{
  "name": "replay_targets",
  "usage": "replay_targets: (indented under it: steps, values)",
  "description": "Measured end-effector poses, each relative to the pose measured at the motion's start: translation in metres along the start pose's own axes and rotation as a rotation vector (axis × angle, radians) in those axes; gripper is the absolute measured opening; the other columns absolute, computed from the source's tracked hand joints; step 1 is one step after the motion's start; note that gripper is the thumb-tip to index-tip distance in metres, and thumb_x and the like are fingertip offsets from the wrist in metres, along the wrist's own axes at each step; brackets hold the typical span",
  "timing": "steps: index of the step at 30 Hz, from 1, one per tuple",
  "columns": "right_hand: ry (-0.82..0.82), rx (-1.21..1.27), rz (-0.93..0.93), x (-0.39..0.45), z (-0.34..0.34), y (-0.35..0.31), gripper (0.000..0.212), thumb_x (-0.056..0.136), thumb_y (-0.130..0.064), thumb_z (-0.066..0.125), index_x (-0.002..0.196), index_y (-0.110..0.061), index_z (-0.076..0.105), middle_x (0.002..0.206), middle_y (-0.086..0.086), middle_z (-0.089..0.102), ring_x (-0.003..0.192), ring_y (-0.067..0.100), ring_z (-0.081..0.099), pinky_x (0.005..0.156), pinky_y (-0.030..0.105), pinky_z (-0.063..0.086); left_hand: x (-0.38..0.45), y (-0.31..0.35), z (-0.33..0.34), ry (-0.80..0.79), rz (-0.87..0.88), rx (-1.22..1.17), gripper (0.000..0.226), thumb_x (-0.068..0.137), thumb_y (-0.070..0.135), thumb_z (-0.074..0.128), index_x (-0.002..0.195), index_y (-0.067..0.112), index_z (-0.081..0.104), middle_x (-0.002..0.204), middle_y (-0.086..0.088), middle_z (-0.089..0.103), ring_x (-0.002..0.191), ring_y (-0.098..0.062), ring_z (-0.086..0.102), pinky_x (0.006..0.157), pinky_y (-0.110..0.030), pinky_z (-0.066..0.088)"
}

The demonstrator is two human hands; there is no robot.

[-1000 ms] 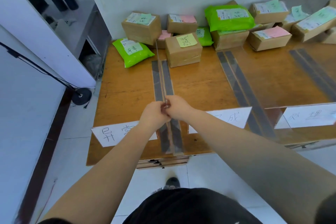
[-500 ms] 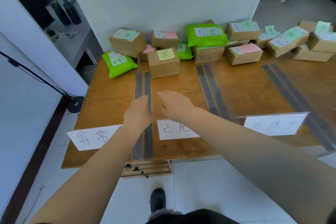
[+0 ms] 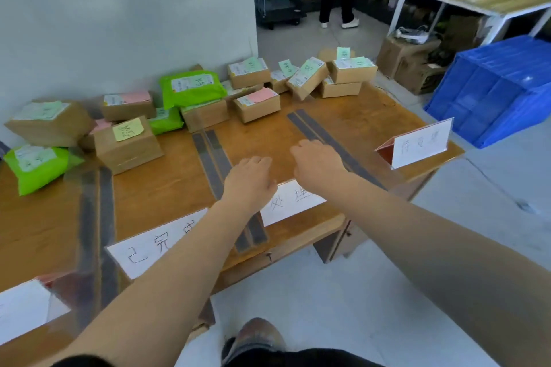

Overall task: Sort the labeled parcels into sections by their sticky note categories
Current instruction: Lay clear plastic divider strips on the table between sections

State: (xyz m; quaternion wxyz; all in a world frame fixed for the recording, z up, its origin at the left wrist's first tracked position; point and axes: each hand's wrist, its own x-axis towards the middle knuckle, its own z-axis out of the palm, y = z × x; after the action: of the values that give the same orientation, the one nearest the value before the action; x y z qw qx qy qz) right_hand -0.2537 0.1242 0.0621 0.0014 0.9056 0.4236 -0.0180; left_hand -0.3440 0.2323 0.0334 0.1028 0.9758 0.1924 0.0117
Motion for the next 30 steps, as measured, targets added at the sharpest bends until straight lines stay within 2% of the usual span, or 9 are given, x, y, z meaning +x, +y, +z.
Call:
replay_targets:
  steps: [6, 12, 16, 18, 21, 22, 26, 30]
  values:
    - [-0.043, 0.035, 0.205, -0.01, 0.014, 0.087, 0.032, 0.091, -0.015, 0.053, 0.123, -0.012, 0.049, 0.122, 0.007, 0.052, 0.112, 0.026, 0.05, 0.089, 0.037, 0.044, 0.045, 0.056, 0.023, -0.066, 0.103, 0.0, 0.051, 0.096, 0.034, 0.044, 0.143, 0.018, 0.033, 0.147, -0.001, 0.039, 0.134, -0.022, 0.036, 0.106, -0.037, 0.035]
    - [-0.086, 0.129, 0.306, 0.012, 0.039, 0.145, 0.041, 0.089, -0.013, 0.057, 0.127, -0.011, 0.041, 0.128, 0.008, 0.048, 0.115, 0.027, 0.049, 0.087, 0.035, 0.045, 0.099, 0.092, 0.054, -0.131, 0.128, -0.088, 0.048, 0.095, 0.033, 0.045, 0.14, 0.016, 0.036, 0.142, -0.002, 0.044, 0.129, -0.021, 0.04, 0.099, -0.035, 0.039]
    - [-0.222, 0.259, 0.363, 0.042, 0.06, 0.178, 0.039, 0.093, -0.016, 0.055, 0.128, -0.011, 0.038, 0.125, 0.009, 0.053, 0.109, 0.028, 0.057, 0.078, 0.033, 0.047, 0.147, 0.112, 0.071, -0.201, -0.01, -0.312, 0.051, 0.097, 0.033, 0.044, 0.143, 0.015, 0.032, 0.145, -0.001, 0.041, 0.131, -0.021, 0.041, 0.099, -0.034, 0.04]
    - [-0.292, 0.345, 0.346, 0.055, 0.068, 0.187, 0.042, 0.096, -0.017, 0.05, 0.135, -0.012, 0.036, 0.127, 0.01, 0.055, 0.11, 0.027, 0.058, 0.083, 0.031, 0.049, 0.168, 0.12, 0.081, -0.241, -0.091, -0.425, 0.056, 0.097, 0.037, 0.042, 0.146, 0.014, 0.028, 0.148, -0.002, 0.038, 0.131, -0.02, 0.042, 0.1, -0.033, 0.04]
    - [-0.35, 0.514, 0.31, 0.07, 0.082, 0.193, 0.049, 0.098, -0.013, 0.046, 0.143, -0.015, 0.029, 0.134, 0.008, 0.052, 0.11, 0.02, 0.057, 0.088, 0.026, 0.047, 0.195, 0.132, 0.095, -0.29, -0.203, -0.54, 0.057, 0.098, 0.042, 0.038, 0.143, 0.008, 0.031, 0.139, -0.006, 0.047, 0.116, -0.022, 0.053, 0.09, -0.032, 0.044]
    - [-0.36, 0.561, 0.307, 0.073, 0.086, 0.193, 0.049, 0.097, -0.012, 0.046, 0.144, -0.015, 0.029, 0.135, 0.008, 0.05, 0.109, 0.018, 0.055, 0.088, 0.024, 0.046, 0.202, 0.136, 0.098, -0.296, -0.236, -0.568, 0.057, 0.099, 0.041, 0.037, 0.144, 0.008, 0.029, 0.141, -0.007, 0.046, 0.117, -0.023, 0.052, 0.089, -0.031, 0.044]
    - [-0.299, 0.63, 0.29, 0.086, 0.099, 0.191, 0.049, 0.096, -0.006, 0.045, 0.143, -0.009, 0.029, 0.139, 0.013, 0.045, 0.125, 0.026, 0.048, 0.103, 0.033, 0.039, 0.217, 0.143, 0.102, -0.291, -0.301, -0.737, 0.058, 0.1, 0.033, 0.039, 0.15, 0.014, 0.018, 0.154, -0.003, 0.03, 0.138, -0.02, 0.034, 0.107, -0.03, 0.032]
    - [-0.369, 0.6, 0.29, 0.099, 0.103, 0.187, 0.054, 0.097, -0.004, 0.045, 0.146, -0.013, 0.025, 0.142, 0.008, 0.043, 0.128, 0.019, 0.047, 0.105, 0.028, 0.039, 0.223, 0.14, 0.101, -0.259, -0.406, -0.91, 0.064, 0.096, 0.037, 0.048, 0.15, 0.016, 0.02, 0.154, -0.002, 0.029, 0.14, -0.02, 0.031, 0.11, -0.031, 0.028]
